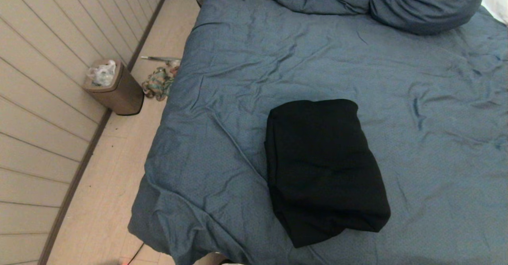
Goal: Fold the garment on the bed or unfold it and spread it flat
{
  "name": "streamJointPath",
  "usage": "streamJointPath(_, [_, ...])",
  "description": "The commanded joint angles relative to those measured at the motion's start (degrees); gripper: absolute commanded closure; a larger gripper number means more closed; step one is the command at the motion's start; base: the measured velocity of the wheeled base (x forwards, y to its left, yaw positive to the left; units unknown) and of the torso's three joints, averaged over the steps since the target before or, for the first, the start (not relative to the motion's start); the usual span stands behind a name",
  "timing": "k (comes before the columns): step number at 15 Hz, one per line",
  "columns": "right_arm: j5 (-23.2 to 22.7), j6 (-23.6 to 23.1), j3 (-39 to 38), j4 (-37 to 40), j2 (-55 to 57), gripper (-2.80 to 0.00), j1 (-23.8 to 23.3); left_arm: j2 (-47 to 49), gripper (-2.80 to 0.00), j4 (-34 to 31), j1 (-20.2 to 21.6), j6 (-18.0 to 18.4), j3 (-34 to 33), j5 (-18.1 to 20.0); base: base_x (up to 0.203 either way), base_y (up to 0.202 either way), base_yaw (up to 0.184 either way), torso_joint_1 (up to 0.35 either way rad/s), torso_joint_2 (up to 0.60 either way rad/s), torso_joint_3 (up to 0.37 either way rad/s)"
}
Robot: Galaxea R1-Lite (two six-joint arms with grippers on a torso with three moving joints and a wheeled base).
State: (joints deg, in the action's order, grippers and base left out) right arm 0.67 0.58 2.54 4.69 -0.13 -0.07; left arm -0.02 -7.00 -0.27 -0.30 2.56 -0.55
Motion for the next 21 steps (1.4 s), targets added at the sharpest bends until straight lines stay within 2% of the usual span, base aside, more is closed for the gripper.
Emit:
streamJointPath(1, [-1.06,-5.60,-0.79,-1.12,-0.27,0.00,0.06,0.11,0.00,-0.21,0.00,-0.05,-0.01,0.02,0.000,0.000,0.000,0.000,0.00,0.000])
streamJointPath(3, [-1.60,-6.17,-2.80,-6.29,-0.37,0.00,0.04,0.11,0.00,-0.21,0.00,-0.05,-0.01,0.02,0.000,0.000,0.000,0.000,0.00,0.000])
streamJointPath(6, [-1.58,-6.02,-2.71,-5.28,-0.36,0.00,0.07,0.11,0.00,-0.21,0.00,-0.05,0.06,-0.02,0.000,0.000,0.000,0.000,0.00,0.000])
streamJointPath(9, [-1.11,-1.16,-2.71,-4.42,-0.22,0.00,0.07,0.11,0.00,-0.21,0.00,-0.10,-0.01,0.02,0.000,0.000,0.000,0.000,0.00,0.000])
streamJointPath(21, [-0.93,-0.67,-2.64,-4.42,-0.31,0.00,0.07,0.11,0.00,-0.03,0.00,-0.40,-0.01,-0.07,0.000,0.000,0.000,0.000,0.00,0.000])
